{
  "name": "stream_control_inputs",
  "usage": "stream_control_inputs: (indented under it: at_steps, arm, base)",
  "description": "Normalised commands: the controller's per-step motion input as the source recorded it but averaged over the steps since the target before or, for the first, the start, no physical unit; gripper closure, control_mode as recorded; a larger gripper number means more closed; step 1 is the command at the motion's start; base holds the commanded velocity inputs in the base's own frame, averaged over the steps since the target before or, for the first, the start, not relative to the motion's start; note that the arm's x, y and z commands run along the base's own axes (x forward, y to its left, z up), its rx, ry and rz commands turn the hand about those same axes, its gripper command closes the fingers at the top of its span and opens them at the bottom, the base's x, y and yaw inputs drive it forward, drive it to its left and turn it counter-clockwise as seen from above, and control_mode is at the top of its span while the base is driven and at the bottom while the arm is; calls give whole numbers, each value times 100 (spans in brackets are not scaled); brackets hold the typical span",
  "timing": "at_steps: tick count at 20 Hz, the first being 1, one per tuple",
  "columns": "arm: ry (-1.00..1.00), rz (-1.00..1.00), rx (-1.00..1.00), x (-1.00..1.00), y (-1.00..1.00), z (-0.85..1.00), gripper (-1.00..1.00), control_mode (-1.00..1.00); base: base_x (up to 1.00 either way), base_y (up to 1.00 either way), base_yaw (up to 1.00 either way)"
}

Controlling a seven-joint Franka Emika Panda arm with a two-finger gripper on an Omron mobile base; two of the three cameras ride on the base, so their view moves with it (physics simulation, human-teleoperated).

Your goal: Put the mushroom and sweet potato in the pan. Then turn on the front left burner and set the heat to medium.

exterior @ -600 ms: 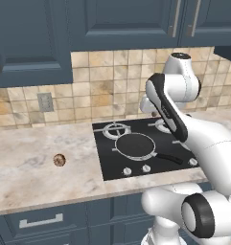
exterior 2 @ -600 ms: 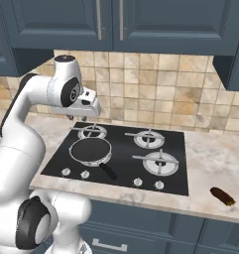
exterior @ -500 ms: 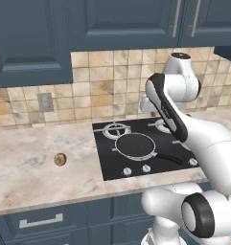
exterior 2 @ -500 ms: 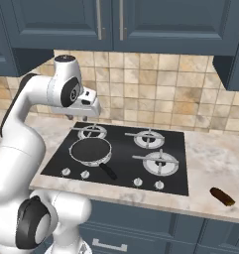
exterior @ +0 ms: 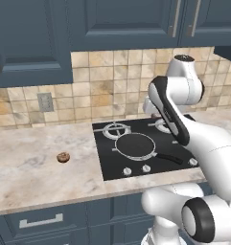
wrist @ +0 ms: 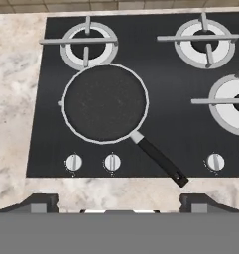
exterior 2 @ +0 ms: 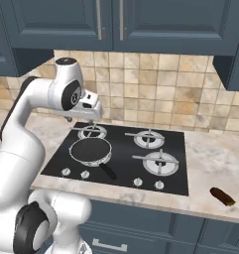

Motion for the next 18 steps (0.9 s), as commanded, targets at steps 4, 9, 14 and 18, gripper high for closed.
stream_control_inputs:
  at_steps: [4,9,14,18]
  arm:
    - [0,0,-1,-9,-11,0,-100,-100]
    - [0,1,-1,-8,-53,-3,-100,-100]
    - [0,6,-6,-6,-79,-14,-100,-100]
    - [0,6,-10,-16,-78,-10,-100,-100]
  base:
    - [0,0,0]
    - [0,0,0]
    - [0,0,0]
    - [0,0,0]
